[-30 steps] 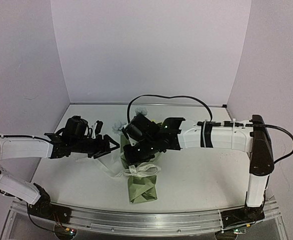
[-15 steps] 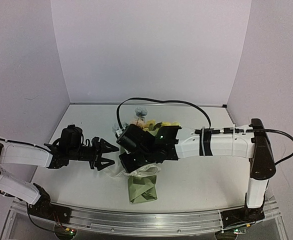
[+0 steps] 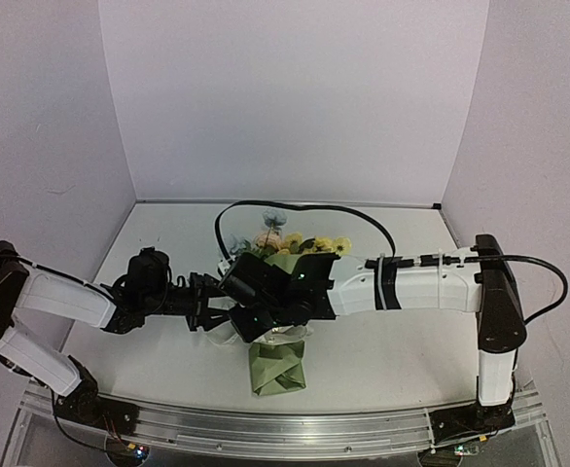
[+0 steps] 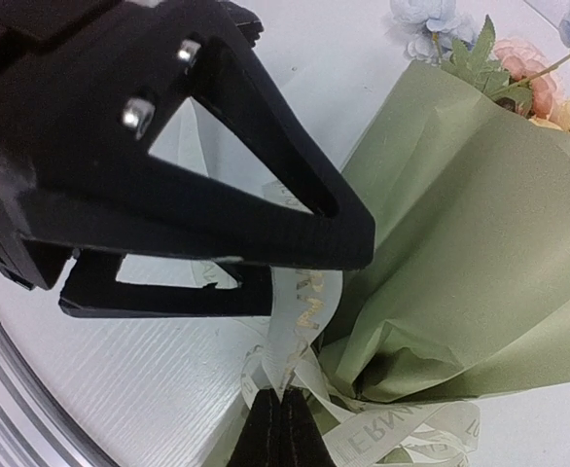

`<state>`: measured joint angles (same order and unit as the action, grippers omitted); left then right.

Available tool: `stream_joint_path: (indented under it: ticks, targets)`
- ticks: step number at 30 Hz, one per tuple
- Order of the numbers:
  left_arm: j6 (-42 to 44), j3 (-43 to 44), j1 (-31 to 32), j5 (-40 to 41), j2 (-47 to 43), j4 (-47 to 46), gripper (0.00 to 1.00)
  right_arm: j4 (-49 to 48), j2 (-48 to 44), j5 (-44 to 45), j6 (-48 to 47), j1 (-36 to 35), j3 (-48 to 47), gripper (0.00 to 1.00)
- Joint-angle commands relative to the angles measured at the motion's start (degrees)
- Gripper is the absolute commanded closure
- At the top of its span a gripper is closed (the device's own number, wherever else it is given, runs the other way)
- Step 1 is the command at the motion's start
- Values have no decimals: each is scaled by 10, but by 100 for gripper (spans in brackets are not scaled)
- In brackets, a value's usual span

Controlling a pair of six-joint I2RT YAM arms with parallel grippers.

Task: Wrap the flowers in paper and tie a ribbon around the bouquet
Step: Cross the half-tied ribbon over the folded bouquet.

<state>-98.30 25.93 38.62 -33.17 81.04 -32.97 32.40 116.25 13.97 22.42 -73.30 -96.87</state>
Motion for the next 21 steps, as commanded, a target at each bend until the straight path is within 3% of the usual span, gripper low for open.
stream_joint_path:
  ticks: [1,7,9,16,18,21]
  targets:
    - [17,28,1,20,1,-1,57,0,0,21,-11,-6,-23,100]
    - [78,55,0,38,25,33,92,0,-14,17,-5,-6,-6,100]
    - [94,59,0,45,26,46,98,0,-23,17,-1,-6,2,92]
    - [176,85,-14,102,-21,172,100,2,-106,33,59,4,86,53]
    - [193,92,-23,116,-39,198,100,2,-142,37,88,10,125,46]
    - [219,106,-30,128,-54,237,100,2,-172,37,115,16,177,45]
